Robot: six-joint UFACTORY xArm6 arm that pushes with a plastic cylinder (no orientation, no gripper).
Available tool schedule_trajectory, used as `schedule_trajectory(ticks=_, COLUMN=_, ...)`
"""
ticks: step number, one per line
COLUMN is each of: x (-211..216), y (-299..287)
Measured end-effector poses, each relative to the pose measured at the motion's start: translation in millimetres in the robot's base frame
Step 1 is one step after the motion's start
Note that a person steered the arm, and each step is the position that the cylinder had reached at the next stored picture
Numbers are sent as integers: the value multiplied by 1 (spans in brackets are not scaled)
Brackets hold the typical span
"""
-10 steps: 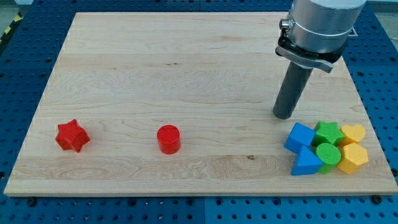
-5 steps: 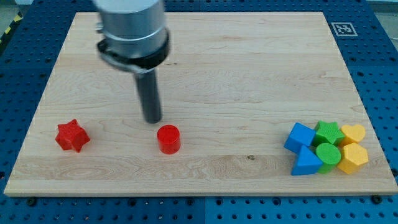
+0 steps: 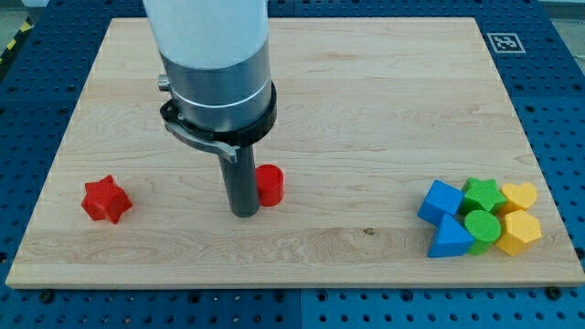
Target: Move the red circle to the left of the triangle
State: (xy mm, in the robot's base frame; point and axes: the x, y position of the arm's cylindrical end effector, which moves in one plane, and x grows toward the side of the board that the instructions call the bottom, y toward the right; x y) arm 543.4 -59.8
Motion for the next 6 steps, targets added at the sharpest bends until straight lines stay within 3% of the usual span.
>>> schedule_trajectory(ticks=1, x=-30, y=-17)
schedule_trajectory(ticks=3, x=-8, y=30)
schedule_trajectory(ticks=4, x=-35, y=33)
schedule_trajectory(ticks=6, x=-9, y=70)
